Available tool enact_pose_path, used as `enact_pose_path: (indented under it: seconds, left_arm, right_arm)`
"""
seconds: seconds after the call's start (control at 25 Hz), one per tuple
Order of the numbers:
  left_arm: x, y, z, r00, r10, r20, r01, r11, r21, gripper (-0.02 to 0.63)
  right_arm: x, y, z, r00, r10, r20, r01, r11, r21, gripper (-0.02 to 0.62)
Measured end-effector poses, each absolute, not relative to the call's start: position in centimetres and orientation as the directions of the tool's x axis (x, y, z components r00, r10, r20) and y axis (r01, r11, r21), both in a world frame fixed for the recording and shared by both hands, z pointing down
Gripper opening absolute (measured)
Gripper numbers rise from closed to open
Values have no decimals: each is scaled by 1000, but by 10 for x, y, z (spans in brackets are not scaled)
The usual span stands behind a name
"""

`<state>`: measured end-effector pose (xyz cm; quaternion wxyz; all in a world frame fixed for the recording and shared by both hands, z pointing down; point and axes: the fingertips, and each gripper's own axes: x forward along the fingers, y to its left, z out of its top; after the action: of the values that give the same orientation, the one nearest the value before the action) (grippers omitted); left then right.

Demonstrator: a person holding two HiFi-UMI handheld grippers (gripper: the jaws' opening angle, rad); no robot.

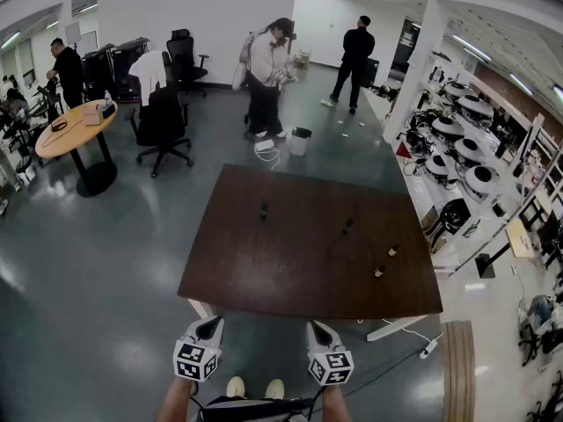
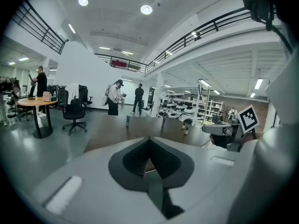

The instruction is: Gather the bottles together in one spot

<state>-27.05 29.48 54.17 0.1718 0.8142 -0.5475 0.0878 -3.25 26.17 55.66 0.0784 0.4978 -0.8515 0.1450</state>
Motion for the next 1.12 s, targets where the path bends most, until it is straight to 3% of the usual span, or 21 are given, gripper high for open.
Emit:
enact_pose_path:
  seconds: [0.28, 1.12]
  left_arm:
    - [-282, 286, 537, 383, -865, 325, -923, -342, 177, 0]
    - [-320, 264, 561, 404, -867, 292, -909, -347, 229, 0]
  right_arm:
    - [-35, 250, 545, -473, -848, 241, -879, 436, -192, 2]
    - [-93, 237, 570, -467, -812, 350, -884, 439, -160, 2]
